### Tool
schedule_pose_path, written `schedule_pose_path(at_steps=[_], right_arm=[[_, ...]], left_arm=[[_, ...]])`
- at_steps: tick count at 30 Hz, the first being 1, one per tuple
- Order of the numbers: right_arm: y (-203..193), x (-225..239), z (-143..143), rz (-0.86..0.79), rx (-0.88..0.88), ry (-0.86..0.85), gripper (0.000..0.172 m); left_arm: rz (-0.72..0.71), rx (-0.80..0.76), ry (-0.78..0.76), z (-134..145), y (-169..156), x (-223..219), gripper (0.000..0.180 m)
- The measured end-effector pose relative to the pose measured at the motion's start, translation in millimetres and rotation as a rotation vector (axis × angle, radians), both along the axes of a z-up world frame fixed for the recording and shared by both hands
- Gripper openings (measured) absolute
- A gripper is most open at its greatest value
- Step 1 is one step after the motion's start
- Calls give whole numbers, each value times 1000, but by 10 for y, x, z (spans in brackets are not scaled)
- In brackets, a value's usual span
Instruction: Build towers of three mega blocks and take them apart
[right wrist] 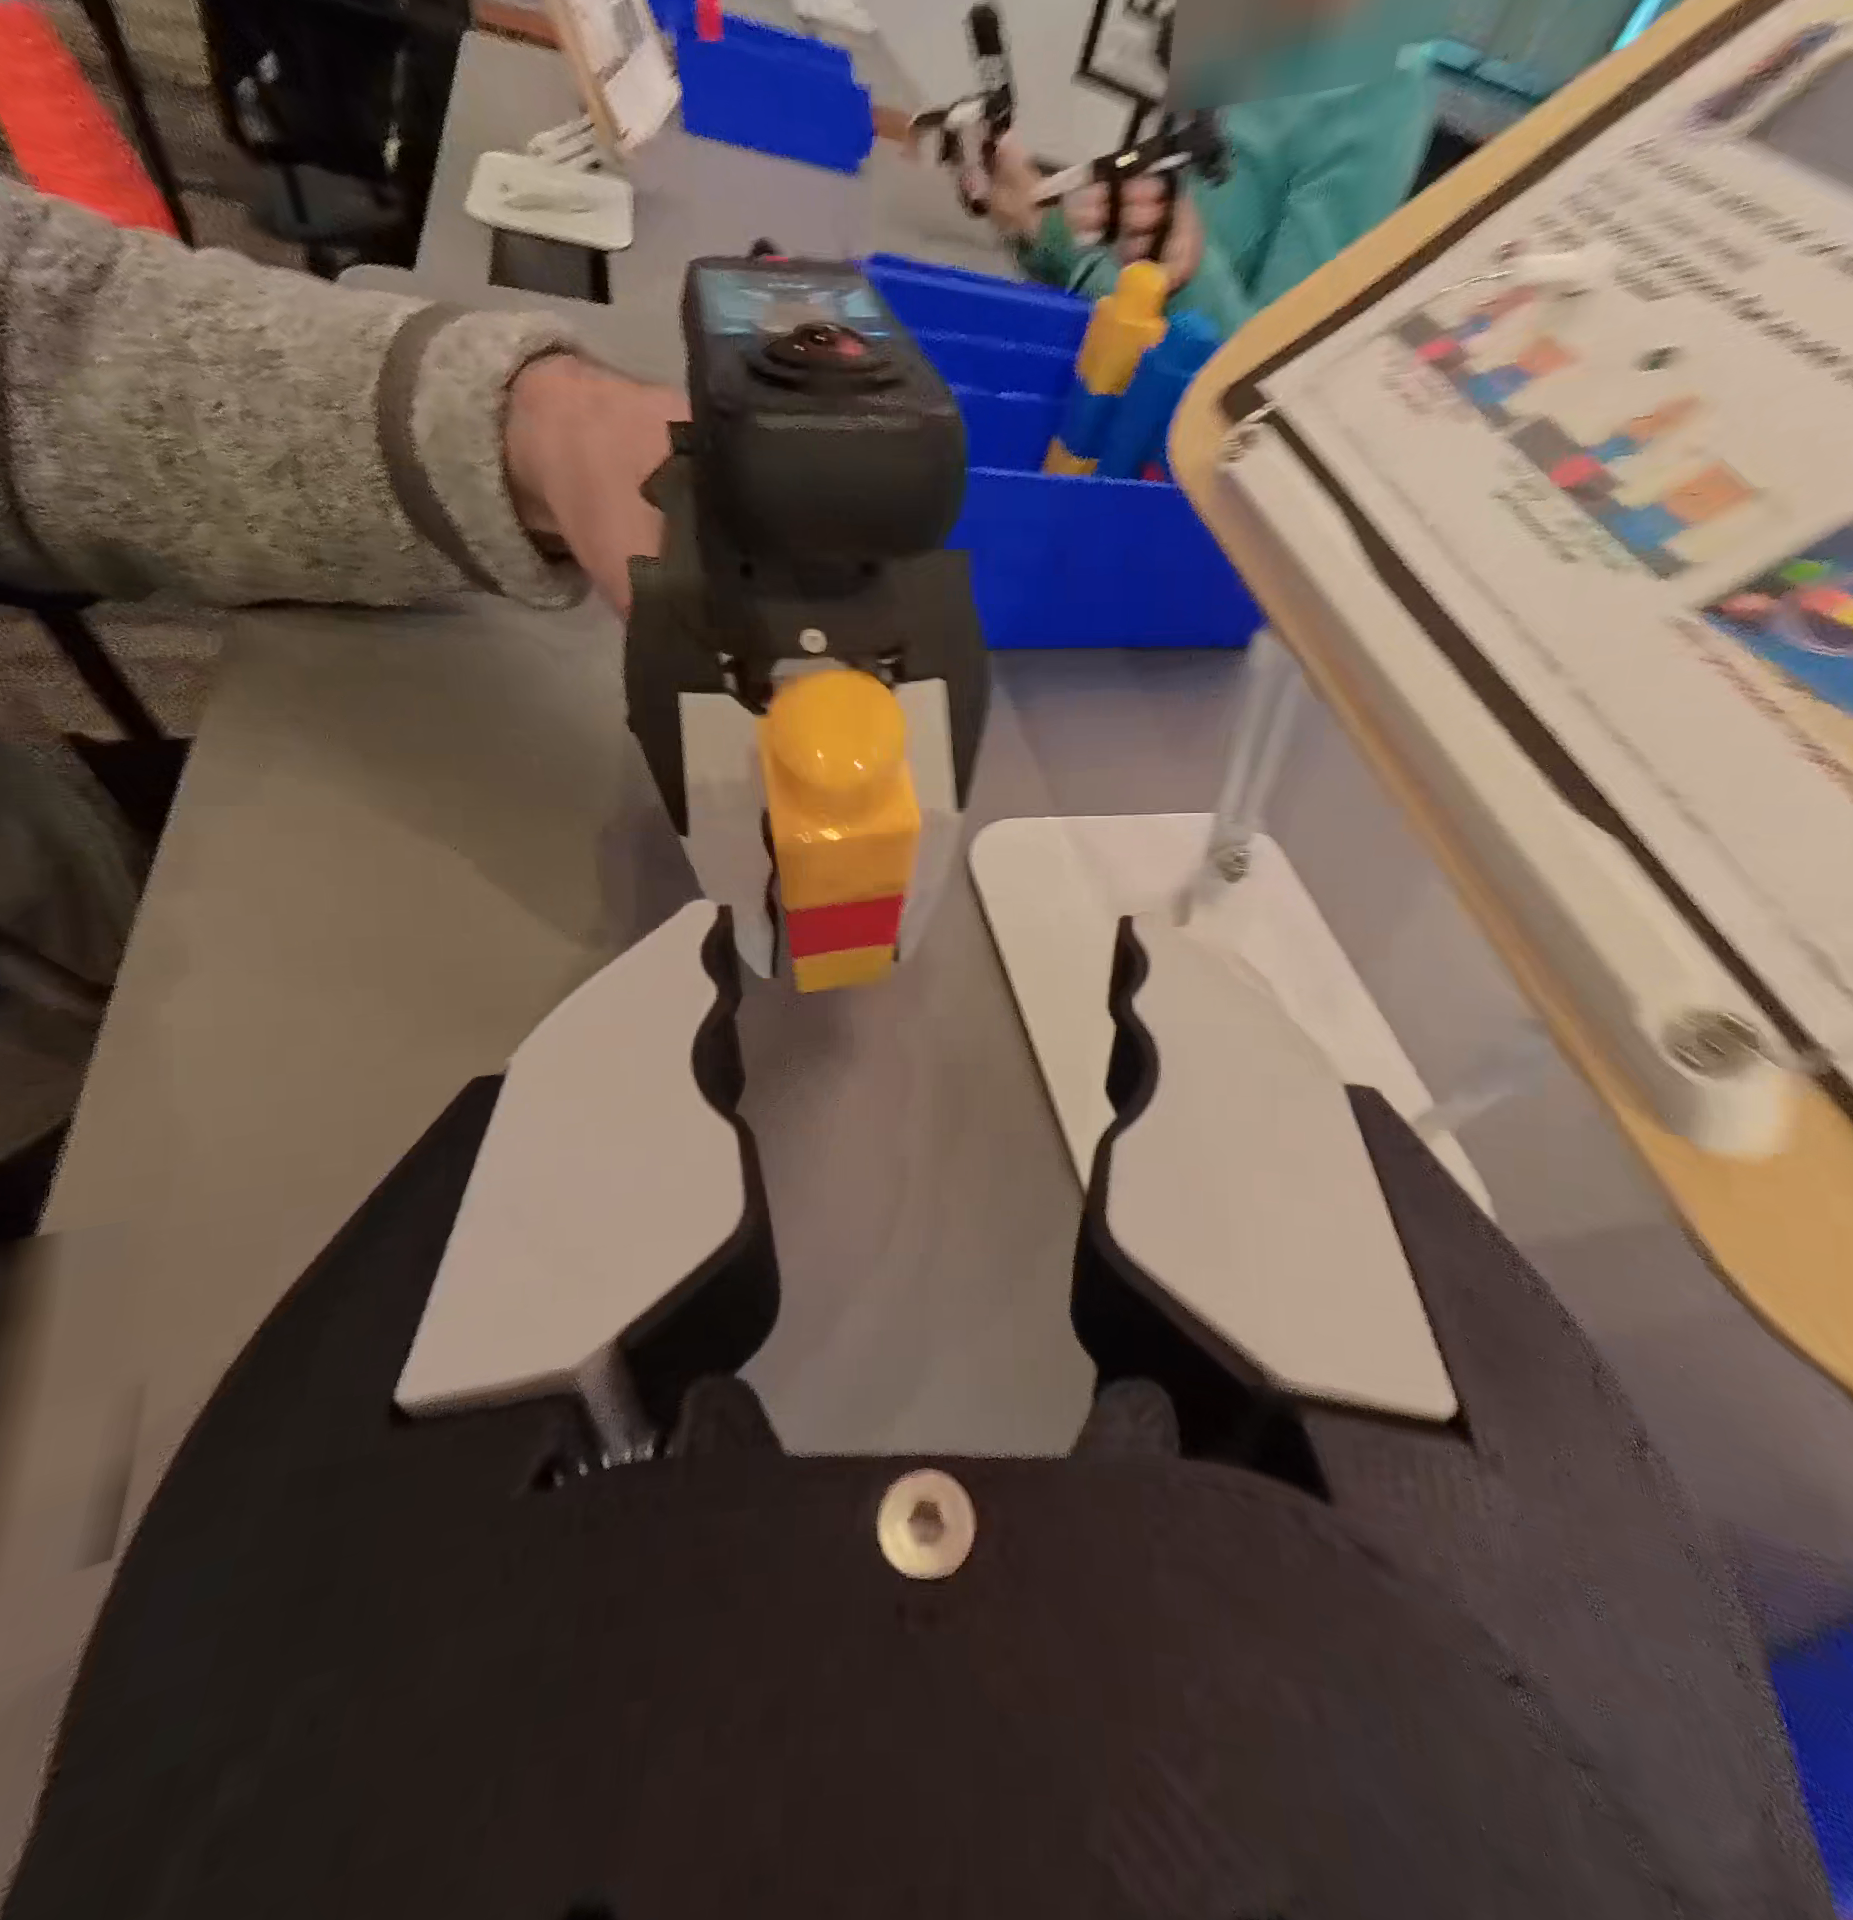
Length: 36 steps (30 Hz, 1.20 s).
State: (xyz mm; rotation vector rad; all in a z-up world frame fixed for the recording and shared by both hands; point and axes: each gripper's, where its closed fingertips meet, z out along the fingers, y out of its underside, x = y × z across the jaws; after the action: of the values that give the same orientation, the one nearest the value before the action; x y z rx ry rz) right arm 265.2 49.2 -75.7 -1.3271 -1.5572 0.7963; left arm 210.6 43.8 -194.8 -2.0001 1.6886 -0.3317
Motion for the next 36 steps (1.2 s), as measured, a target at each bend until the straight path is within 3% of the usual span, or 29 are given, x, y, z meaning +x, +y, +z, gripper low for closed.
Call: schedule_pose_path(at_steps=[5,7,9,17,23,32,36], right_arm=[[-175,-302,-146,84,-21,-133,71],[-178,-368,-235,98,-15,-176,62],[-223,-388,-339,133,-18,-223,36],[-197,-417,-271,131,-76,-122,36],[-91,-233,96,96,-91,47,36],[-29,-176,41,70,-85,43,36],[100,-52,141,5,-82,75,36]], left_arm=[[-39,-6,46,-3,-44,73,39],[-43,-12,70,-19,-54,82,39],[-44,-12,69,-11,-52,98,39],[-36,-2,32,16,-20,85,39],[-7,-2,82,-122,18,-55,39],[32,17,-11,2,84,-95,39],[69,19,-105,57,102,-135,39]])
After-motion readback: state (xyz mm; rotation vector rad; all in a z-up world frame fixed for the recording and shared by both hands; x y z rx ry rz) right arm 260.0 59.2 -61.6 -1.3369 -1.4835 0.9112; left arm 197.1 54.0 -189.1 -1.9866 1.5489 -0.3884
